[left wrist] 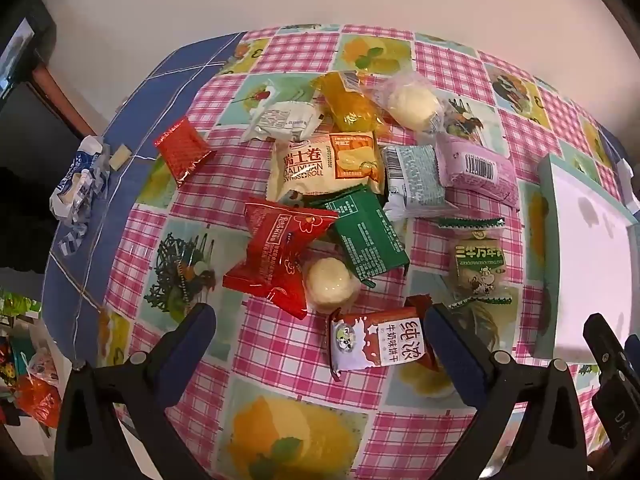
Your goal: Organize snacks
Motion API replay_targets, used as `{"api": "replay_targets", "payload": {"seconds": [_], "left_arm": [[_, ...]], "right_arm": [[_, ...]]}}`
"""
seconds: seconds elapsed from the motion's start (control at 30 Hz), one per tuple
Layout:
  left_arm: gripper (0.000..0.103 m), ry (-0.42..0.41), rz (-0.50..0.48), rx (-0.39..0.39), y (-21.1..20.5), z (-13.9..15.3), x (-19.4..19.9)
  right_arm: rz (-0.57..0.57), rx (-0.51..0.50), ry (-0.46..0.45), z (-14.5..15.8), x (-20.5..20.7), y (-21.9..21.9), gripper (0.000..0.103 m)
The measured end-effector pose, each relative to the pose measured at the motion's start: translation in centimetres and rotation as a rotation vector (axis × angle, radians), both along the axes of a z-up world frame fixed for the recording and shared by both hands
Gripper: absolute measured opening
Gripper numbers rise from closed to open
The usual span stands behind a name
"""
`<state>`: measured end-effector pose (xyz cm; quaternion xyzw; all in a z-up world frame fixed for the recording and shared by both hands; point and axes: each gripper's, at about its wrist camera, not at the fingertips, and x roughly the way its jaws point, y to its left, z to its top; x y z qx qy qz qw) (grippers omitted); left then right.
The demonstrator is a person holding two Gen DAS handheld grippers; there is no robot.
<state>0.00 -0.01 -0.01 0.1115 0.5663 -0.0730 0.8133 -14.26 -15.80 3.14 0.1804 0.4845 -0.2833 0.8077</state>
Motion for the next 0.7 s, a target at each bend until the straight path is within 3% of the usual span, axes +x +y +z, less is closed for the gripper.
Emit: {"api": "replay_targets", "payload": {"seconds": [0.7], "left_arm": [[0.103, 0.018, 0.001, -0.003, -0.27, -0.66, -0.45]], "right_arm": [[0.001, 0.006, -0.003, -0.02, 0.04, 0.00, 0.103]]}}
